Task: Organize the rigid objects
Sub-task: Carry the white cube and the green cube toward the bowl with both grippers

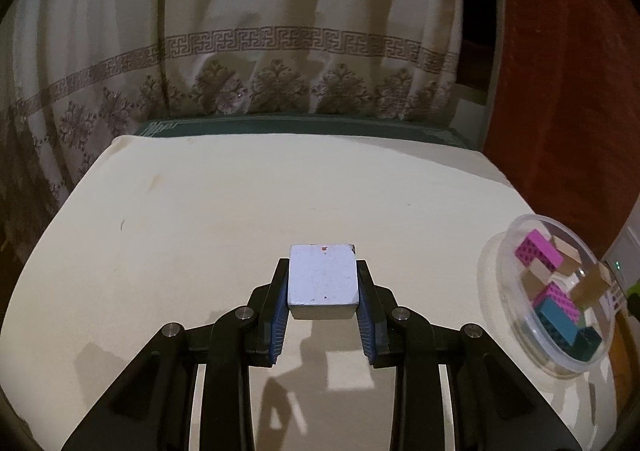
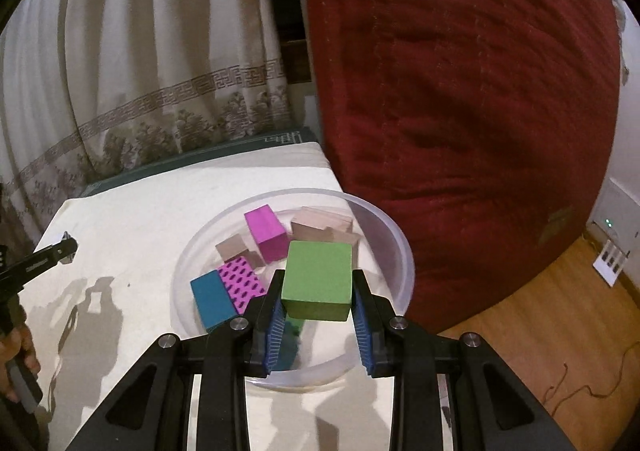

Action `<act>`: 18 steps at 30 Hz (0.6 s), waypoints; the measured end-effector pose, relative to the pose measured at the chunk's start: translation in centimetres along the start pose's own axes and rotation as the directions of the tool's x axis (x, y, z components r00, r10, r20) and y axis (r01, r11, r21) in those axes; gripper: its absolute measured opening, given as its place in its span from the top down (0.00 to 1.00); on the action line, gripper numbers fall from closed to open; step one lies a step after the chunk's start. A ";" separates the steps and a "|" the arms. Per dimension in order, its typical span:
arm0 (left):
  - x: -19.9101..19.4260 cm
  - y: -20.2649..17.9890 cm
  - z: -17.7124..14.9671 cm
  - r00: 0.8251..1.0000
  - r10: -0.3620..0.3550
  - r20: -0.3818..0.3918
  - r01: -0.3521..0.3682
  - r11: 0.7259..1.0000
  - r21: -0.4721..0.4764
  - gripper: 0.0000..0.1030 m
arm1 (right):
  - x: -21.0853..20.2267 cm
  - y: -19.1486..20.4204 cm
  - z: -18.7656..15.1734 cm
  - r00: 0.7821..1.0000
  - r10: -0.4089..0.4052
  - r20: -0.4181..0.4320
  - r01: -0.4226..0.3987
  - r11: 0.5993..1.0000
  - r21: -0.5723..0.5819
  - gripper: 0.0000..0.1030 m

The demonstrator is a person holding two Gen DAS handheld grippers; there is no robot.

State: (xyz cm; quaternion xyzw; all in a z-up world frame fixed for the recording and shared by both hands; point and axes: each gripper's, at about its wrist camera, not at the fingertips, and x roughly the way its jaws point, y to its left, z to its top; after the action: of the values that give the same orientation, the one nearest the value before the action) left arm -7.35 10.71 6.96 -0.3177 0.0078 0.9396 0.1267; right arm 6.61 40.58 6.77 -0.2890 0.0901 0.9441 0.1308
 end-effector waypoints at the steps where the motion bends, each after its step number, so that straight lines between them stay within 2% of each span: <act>1: -0.3 -0.3 0.0 1.000 -0.003 0.002 0.003 1.000 0.005 0.70 | 0.0 -0.2 -0.1 1.000 0.001 -0.001 -0.001 1.000 0.004 0.69; 11: -2.0 -4.0 -0.1 0.998 -0.063 0.002 0.063 0.996 0.062 0.70 | 0.3 -1.8 -1.0 0.999 0.027 -0.019 -0.026 0.999 0.041 0.68; 12: -2.2 -4.4 -0.1 0.998 -0.069 0.003 0.069 0.995 0.070 0.70 | 0.3 -1.9 -1.0 1.000 0.026 -0.017 -0.026 0.999 0.043 0.61; 13: -2.4 -4.8 -0.2 0.997 -0.073 0.004 0.073 0.994 0.077 0.70 | 0.3 -2.0 -1.0 0.999 0.030 -0.015 -0.029 0.999 0.046 0.42; 15: -2.7 -5.5 -0.2 0.996 -0.084 0.006 0.083 0.992 0.090 0.70 | 0.0 -2.3 -1.2 1.000 0.029 0.006 -0.030 0.998 0.056 0.22; 18: -2.9 -6.5 -0.3 0.995 -0.097 0.005 0.096 0.990 0.106 0.70 | -0.7 -2.1 -1.4 0.999 -0.012 0.046 0.011 1.000 0.022 0.25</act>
State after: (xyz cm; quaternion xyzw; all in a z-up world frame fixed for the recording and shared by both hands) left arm -3.40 16.28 8.91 -0.3059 0.0414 0.9322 0.1888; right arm 8.50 42.09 5.81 -0.2662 0.0955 0.9487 0.1414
